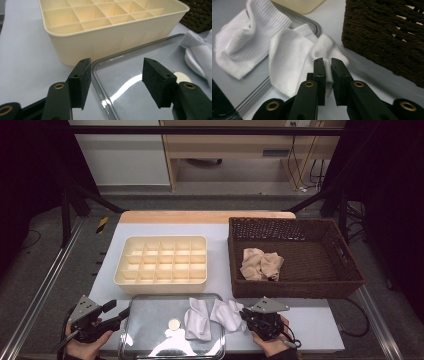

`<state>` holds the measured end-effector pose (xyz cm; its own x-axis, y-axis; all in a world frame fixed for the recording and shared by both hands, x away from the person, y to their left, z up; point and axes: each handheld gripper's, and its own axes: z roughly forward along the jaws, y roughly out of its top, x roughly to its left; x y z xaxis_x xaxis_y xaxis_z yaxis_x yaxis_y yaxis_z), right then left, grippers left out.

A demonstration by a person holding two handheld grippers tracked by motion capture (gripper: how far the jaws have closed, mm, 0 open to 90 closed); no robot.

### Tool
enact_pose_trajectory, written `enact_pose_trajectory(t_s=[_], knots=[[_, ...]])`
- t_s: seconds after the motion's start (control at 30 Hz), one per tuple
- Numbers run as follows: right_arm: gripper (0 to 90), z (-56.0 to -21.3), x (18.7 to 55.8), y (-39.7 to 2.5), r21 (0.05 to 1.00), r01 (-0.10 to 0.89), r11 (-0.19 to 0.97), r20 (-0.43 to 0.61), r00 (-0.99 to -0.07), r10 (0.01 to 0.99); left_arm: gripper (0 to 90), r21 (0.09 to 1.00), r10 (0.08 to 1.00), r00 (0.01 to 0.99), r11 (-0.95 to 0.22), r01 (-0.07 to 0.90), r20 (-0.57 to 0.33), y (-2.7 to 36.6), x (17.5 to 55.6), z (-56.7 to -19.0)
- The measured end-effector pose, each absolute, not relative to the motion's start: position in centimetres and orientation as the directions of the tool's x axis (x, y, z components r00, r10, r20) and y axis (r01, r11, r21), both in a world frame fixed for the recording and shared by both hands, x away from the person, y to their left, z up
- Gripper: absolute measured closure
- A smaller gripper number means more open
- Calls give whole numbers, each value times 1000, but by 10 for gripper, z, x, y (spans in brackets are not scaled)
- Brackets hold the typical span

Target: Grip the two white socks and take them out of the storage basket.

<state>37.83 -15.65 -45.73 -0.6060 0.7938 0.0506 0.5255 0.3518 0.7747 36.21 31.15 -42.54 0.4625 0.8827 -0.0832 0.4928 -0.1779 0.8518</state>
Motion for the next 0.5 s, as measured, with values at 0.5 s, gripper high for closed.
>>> enact_pose_trajectory(t_s=[0.5], knots=[[864,-454,386,-189,789,546,283,37,-502,864,406,869,824,563,-231,439,-66,265,367,-399]])
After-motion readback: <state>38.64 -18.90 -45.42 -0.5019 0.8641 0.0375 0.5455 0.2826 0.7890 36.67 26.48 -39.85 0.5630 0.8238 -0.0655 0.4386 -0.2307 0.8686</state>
